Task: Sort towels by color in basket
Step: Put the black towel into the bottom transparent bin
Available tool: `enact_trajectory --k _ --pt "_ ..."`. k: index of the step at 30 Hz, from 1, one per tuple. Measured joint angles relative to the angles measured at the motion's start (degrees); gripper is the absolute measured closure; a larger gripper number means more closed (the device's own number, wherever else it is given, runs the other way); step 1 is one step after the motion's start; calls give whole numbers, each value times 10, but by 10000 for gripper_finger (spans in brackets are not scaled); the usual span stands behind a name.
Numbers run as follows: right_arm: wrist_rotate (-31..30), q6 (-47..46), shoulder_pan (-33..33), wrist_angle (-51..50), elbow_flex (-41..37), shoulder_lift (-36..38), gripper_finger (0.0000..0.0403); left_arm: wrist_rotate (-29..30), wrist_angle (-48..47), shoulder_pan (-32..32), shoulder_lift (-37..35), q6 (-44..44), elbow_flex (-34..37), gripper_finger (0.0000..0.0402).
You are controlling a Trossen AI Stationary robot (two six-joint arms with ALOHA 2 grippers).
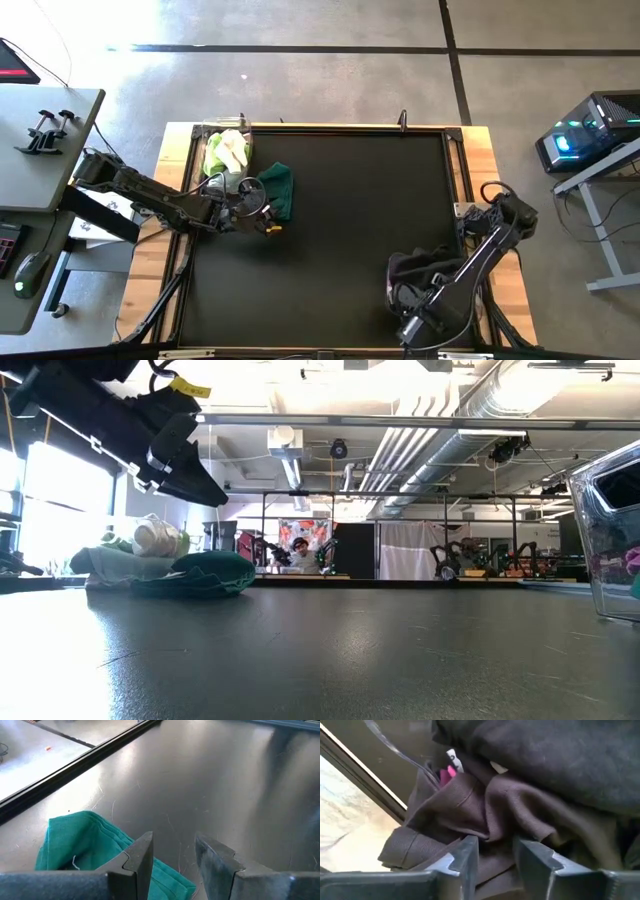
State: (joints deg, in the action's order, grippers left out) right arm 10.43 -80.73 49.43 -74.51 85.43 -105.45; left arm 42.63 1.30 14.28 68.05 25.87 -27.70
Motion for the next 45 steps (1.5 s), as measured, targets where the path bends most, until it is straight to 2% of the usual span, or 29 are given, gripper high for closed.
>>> enact_trajectory --k 3,7,9,13,16,19,22,24,28,34,37,41,45 --pt "-17 26 0 0 0 0 315 0 0 0 0 0 0 273" --pt "-24 57 0 0 0 0 381 0 0 0 0 0 0 273" --pt "-23 72 1 7 0 0 395 0 0 0 0 0 0 273" --pt "-5 87 8 30 2 16 393 0 0 0 0 3 0 273" --pt "-39 66 19 6 21 40 399 0 0 0 0 5 0 273" --pt "-82 27 30 -50 42 56 398 0 1 0 0 5 0 273" --pt "-105 2 41 -141 64 61 400 0 1 0 0 5 0 273" --pt "-117 -3 43 -159 68 64 400 0 1 0 0 5 0 273" --pt "-152 19 33 -142 44 75 401 0 1 0 0 5 0 273" --pt "-130 75 3 -135 -22 75 401 0 -1 0 0 5 0 273" --pt "-115 119 -13 -83 -66 75 402 0 -1 0 0 5 0 273" --pt "-84 208 -32 51 -126 74 402 0 -1 0 0 5 0 273" --pt "-32 227 -49 122 -187 74 402 0 -1 0 0 5 0 273"
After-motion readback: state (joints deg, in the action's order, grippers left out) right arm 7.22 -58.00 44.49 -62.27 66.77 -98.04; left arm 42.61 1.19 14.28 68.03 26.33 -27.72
